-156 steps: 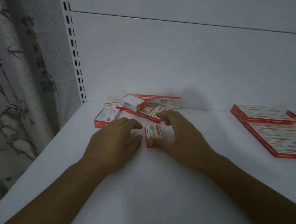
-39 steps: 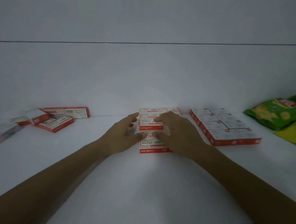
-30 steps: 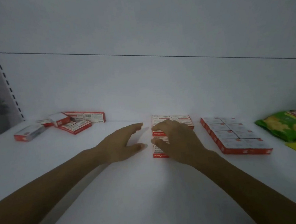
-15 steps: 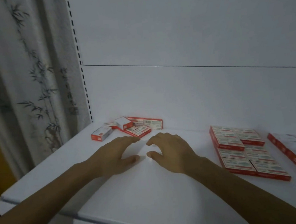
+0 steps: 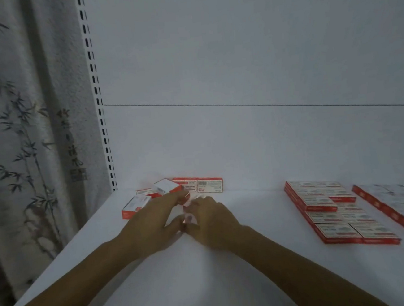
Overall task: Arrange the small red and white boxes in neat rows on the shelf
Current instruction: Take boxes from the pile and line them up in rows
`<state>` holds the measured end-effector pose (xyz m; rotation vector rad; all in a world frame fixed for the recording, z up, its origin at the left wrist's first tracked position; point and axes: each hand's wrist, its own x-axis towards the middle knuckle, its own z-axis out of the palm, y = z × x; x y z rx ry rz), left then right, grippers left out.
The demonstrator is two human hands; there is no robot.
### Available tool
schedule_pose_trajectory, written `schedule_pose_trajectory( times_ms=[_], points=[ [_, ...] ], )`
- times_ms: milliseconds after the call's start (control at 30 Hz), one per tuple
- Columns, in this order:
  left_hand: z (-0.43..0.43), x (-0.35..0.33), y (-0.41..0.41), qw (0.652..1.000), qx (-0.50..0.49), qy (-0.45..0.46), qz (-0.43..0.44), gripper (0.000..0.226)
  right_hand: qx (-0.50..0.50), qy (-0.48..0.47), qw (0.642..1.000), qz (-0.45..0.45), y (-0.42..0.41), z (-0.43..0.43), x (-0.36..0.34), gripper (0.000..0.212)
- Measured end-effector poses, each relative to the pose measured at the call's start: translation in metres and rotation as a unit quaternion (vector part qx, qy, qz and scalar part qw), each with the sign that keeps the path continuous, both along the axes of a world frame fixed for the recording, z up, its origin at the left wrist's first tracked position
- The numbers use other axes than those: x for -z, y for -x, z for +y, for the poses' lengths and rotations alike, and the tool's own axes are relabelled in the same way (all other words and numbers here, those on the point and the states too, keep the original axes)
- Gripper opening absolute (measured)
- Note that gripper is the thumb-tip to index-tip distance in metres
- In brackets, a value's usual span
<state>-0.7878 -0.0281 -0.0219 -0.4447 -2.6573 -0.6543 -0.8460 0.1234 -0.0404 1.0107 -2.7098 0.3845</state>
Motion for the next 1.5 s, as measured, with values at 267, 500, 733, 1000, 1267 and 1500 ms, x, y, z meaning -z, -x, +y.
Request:
schedule_pose_trajectory(
  times_ms=[267,500,733,1000,1267,1500],
  points=[
    [0.007,0.026,0.015,0.998,-0.009,-0.062,-0.032,0.054,0.083,0.295,0.951,-0.044,-0.021,0.026,0.006,0.020],
    [0.006,0.032,0.025,0.995,-0.036,-0.027,-0.092,0.077,0.171,0.276,0.939,-0.114,-0.012,0.034,0.003,0.033],
    [0.002,0.033,0.025,0.996,0.009,-0.057,-0.061,0.065,0.152,0.244,0.946,-0.149,-0.016,0.028,0.005,0.048],
    [0.000,0.031,0.024,0.991,0.086,-0.077,-0.073,0.056,0.160,0.246,0.940,-0.171,-0.014,0.037,0.001,0.066],
    [-0.004,0.026,0.021,0.977,0.143,-0.132,-0.084,0.041,0.136,0.265,0.939,-0.175,-0.016,0.035,0.000,0.049],
    [0.000,0.028,0.020,0.981,0.114,-0.158,0.016,0.038,0.106,0.257,0.958,-0.072,-0.022,0.030,-0.001,0.046]
  ],
)
